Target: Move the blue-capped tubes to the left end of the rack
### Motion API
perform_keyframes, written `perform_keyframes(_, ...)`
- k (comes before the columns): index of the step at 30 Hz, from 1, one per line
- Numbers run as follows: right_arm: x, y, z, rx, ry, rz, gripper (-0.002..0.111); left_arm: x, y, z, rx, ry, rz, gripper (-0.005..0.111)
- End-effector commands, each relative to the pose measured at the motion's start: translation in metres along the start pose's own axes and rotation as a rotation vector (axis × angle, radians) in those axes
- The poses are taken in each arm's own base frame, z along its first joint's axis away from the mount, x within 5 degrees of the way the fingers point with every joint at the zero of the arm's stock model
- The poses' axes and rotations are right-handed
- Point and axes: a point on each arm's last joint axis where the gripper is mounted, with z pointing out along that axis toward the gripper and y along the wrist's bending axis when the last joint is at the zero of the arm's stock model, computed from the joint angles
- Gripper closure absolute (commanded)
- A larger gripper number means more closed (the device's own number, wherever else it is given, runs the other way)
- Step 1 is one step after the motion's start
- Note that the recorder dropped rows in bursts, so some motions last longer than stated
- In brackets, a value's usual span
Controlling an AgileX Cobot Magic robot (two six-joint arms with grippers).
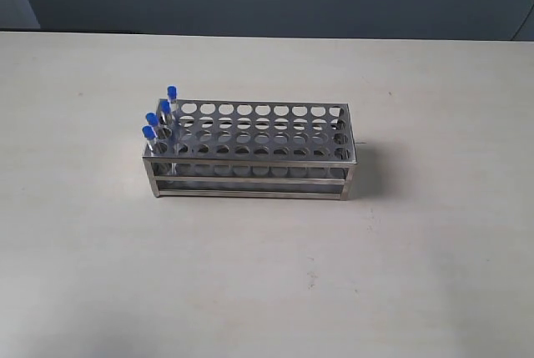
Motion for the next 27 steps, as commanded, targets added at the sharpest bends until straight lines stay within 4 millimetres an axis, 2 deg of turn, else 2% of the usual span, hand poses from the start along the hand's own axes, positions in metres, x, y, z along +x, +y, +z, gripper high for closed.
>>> perform_keyframes(1, 0.026, 0.000, -0.005, 0.071, 0.058, 0.037, 0.108, 0.000, 0.000, 0.000, 0.007, -0.011, -0.002, 0.106)
perform_keyframes(5, 0.045, 0.001, -0.009, 0.135, 0.070, 0.049, 0.108, 0.000, 0.000, 0.000, 0.007, -0.011, -0.002, 0.106)
perform_keyframes(11, 0.052, 0.002, -0.008, 0.193, 0.106, 0.078, 0.108, 0.000, 0.000, 0.000, 0.005, -0.011, 0.005, 0.106)
perform_keyframes(20, 0.079, 0.005, -0.001, 0.208, 0.176, 0.094, 0.108, 0.000, 0.000, 0.000, 0.005, -0.011, 0.005, 0.106)
perform_keyframes(27, 0.078, 0.006, -0.001, 0.202, 0.164, 0.135, 0.108, 0.000, 0.000, 0.000, 0.005, -0.011, 0.005, 0.106)
